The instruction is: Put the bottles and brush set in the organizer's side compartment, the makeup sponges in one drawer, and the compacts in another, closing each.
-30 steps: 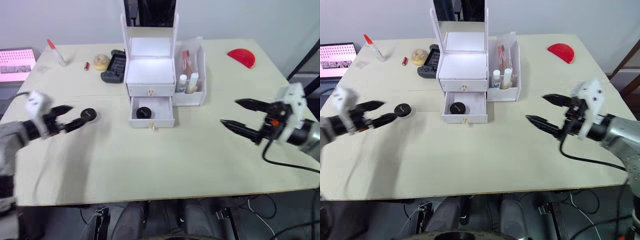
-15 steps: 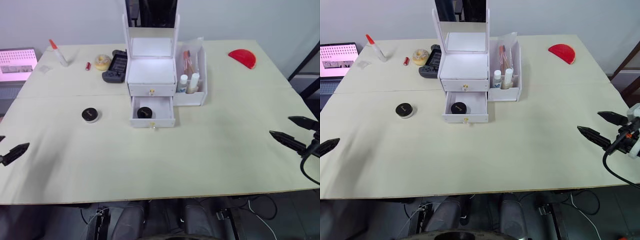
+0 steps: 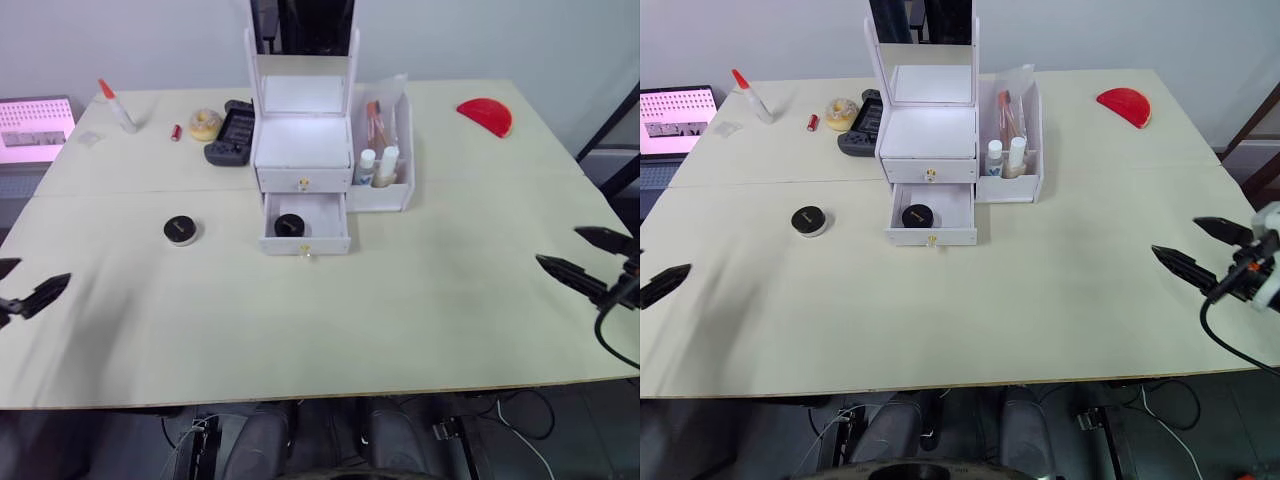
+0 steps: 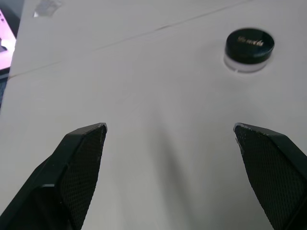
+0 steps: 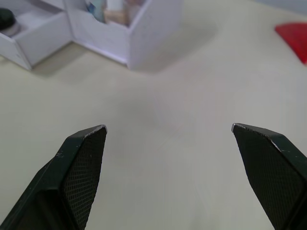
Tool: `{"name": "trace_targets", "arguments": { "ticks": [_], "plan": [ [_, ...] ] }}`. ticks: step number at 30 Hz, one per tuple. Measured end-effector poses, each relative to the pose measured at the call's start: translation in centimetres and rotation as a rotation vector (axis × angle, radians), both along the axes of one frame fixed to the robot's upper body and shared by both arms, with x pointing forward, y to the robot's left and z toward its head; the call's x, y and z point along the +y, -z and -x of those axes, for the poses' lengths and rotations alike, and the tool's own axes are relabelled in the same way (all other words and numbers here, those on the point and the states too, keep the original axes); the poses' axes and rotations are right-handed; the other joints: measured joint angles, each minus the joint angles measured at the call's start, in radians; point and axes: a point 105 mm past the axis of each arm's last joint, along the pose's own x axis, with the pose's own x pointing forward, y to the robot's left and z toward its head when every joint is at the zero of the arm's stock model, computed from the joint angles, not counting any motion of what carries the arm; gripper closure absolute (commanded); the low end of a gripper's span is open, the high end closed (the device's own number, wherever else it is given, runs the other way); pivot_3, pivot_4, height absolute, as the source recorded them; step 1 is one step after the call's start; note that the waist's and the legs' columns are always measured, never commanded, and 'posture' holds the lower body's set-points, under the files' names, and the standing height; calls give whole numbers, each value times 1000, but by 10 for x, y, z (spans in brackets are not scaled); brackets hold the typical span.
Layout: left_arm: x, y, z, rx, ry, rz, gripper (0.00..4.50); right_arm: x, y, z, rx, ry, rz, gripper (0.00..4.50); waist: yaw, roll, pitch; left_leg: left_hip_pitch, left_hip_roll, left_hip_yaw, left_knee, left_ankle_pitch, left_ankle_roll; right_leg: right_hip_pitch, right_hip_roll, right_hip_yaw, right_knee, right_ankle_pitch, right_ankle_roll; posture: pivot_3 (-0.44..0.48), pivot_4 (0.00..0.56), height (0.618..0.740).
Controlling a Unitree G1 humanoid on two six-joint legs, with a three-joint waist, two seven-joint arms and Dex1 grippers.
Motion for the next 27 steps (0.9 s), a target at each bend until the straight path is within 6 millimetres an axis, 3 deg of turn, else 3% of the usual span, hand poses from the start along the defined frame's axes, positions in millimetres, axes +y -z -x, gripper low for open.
{"name": "trace_targets", "arguments": {
  "ticks": [2,5,8,13,16,27],
  "plan": [
    [-17,5,-13,-54,-30,45,41,28,-10,-8,-32,-79,-19,0,-1,0,0,0,0,0,0,0,0,0,0,0,0,2,3,0,150,738],
    [-74,20,-41,-102,-10,168,41,93,-30,-16,-98,-301,-67,0,2,-2,0,0,-1,0,2,0,0,1,2,0,1,3,4,0,150,738],
    [-102,31,-54,-83,-16,237,41,128,-35,-18,-97,-437,-79,0,4,-8,-1,0,-1,-2,2,0,0,1,3,-2,1,3,4,0,150,738],
    [-113,23,-77,-106,-44,213,41,156,-30,-22,-52,-558,-80,0,3,-8,-1,0,-1,-1,2,1,0,1,3,-2,1,3,3,0,150,738],
    [-110,30,-94,-87,-87,175,41,171,-32,-21,-53,-635,-68,0,2,-8,-1,1,-1,-1,2,1,0,1,4,-1,2,3,3,0,150,738],
    [-115,57,-132,-34,-126,136,41,180,-36,-28,-66,-651,-83,0,2,-8,-1,0,-1,-1,2,1,0,1,4,-1,2,3,4,0,150,738]
  ]
}}
